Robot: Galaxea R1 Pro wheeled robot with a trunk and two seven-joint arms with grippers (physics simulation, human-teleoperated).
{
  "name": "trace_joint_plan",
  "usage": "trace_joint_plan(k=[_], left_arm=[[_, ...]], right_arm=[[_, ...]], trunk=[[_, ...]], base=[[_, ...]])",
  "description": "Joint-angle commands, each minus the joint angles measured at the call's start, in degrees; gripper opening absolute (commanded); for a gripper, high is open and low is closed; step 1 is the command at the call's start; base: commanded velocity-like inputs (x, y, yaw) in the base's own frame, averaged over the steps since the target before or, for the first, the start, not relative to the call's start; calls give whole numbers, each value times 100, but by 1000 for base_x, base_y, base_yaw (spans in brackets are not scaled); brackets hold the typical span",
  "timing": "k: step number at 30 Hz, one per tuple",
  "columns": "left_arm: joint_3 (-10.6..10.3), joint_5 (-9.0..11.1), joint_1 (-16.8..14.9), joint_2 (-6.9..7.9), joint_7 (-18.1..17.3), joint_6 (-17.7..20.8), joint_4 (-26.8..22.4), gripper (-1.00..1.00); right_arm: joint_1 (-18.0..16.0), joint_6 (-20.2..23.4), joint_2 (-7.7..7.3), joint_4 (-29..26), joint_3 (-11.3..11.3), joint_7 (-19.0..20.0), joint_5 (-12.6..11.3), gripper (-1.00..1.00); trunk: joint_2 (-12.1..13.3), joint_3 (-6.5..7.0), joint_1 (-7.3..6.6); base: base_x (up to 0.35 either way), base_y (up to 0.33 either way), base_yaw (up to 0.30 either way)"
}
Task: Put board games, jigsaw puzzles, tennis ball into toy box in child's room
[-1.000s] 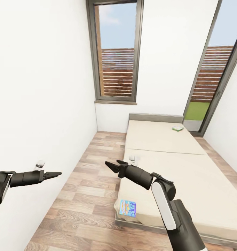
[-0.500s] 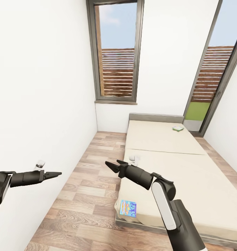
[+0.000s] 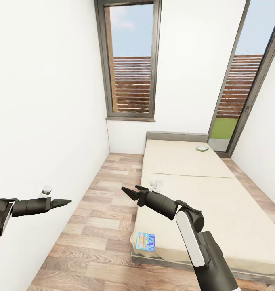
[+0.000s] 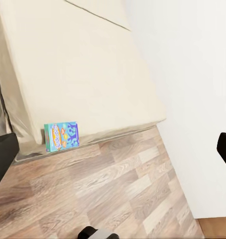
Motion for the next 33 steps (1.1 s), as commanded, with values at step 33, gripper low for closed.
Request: trace_joint_plan(k=[33], left_arm=[[29,-60,-5,-3,-48,60,-6,100]], right_arm=[[-6,38,7,1,-5,-21,-19,100]], trunk=[[-10,43,3]], base=[[7,55,-111]])
